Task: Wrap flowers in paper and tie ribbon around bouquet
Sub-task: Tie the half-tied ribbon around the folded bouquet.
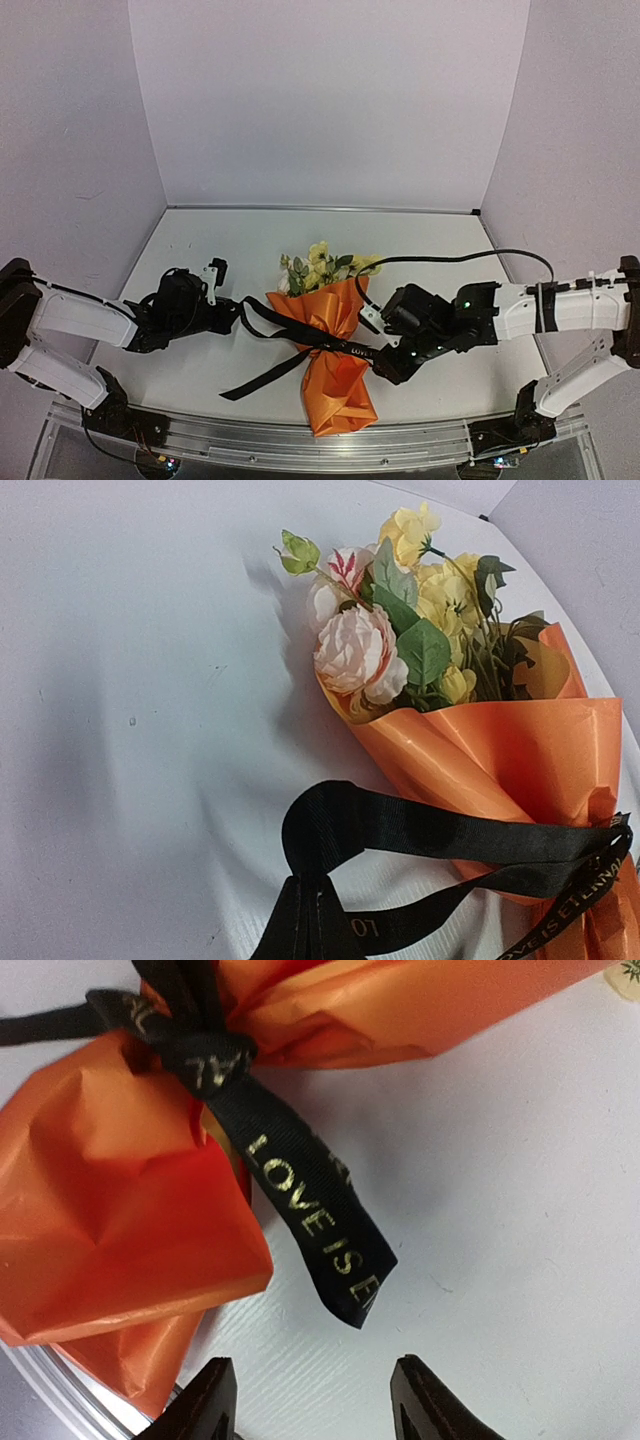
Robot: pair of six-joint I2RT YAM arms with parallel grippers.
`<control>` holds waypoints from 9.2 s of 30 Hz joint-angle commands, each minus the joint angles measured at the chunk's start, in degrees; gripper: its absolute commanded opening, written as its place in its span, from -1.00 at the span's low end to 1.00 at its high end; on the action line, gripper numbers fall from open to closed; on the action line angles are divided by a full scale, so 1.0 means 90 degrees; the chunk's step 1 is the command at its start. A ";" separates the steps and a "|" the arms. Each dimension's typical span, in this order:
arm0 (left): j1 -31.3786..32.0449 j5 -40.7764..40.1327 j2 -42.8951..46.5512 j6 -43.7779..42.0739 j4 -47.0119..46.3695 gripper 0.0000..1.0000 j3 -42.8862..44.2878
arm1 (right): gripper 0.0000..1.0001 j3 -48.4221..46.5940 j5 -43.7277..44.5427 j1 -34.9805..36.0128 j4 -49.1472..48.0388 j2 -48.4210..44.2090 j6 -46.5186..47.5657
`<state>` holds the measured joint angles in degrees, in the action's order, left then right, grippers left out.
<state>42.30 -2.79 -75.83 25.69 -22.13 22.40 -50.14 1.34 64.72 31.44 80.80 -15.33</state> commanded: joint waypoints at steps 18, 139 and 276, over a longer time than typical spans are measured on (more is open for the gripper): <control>-0.0035 0.0064 0.0356 -0.0157 0.0040 -1.00 0.0209 | -0.36 0.0484 -0.1808 -0.1066 -0.3067 0.0391 0.1920; 0.1662 0.0119 -0.0684 0.7804 0.2489 0.11 0.1406 | -1.00 0.1295 0.2201 -0.1134 -0.1091 -0.0796 0.0359; 0.1570 -0.0094 -0.1038 0.0825 0.1781 -1.00 0.2111 | -1.00 0.0874 0.2802 -0.1460 -0.0149 -0.0087 -0.0798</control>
<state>56.11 -1.94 -87.17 34.33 -6.20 39.14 -42.75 22.93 52.81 28.41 82.35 -22.33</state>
